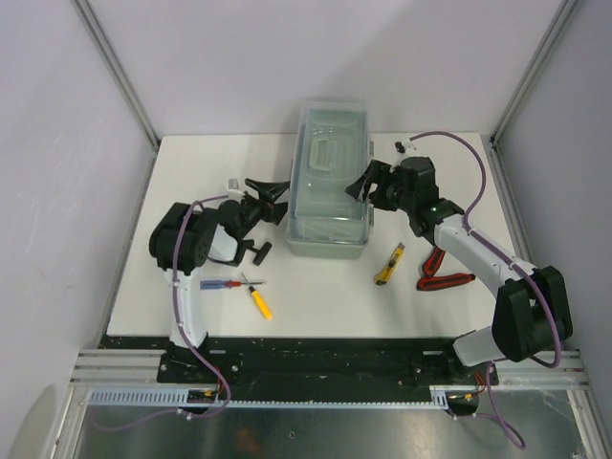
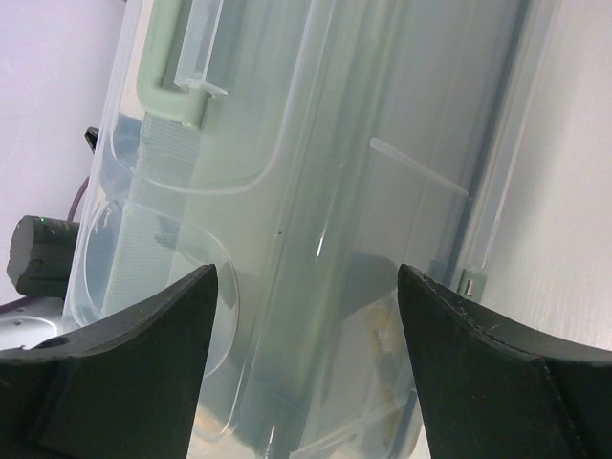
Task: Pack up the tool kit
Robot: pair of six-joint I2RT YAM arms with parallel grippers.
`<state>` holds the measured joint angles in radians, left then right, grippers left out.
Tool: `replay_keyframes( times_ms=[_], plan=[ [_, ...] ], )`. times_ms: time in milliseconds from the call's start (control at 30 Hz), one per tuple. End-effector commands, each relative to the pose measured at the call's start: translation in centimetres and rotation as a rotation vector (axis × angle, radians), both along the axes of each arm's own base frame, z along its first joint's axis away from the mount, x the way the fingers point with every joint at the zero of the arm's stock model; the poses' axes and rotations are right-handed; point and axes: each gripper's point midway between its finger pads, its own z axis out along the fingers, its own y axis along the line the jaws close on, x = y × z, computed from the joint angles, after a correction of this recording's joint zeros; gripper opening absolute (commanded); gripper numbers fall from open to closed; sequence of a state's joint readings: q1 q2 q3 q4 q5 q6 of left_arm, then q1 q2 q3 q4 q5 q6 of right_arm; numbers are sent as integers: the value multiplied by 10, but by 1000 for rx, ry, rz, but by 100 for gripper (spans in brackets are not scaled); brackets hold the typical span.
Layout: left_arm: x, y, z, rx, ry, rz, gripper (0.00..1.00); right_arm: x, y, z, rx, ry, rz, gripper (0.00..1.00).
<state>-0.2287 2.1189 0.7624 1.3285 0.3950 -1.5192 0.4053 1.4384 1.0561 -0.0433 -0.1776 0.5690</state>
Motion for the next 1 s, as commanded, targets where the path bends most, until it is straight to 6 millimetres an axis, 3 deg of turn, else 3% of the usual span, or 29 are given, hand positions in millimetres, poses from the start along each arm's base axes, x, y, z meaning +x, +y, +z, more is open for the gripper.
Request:
replay_keyframes(
  times_ms=[0,167,400,567,767,967],
  plan=[
    [-22,-31,90,-94,-392,-94,99,-34,5,-53,-47,184,90,78],
    [-5,-31,91,-120,-391,-50,100,-32,3,-52,-42,176,112,79],
    [0,-51,95,-157,-402,-77,98,-31,6,-50,-23,163,153,79],
    [-5,-55,105,-167,-418,-102,79,-32,6,-59,-46,177,160,79],
    [-13,-58,118,-146,-468,-131,69,-34,3,-73,-120,175,176,79],
    [-20,-57,123,-129,-492,-145,51,-36,-3,-90,-182,207,166,80]
  ],
)
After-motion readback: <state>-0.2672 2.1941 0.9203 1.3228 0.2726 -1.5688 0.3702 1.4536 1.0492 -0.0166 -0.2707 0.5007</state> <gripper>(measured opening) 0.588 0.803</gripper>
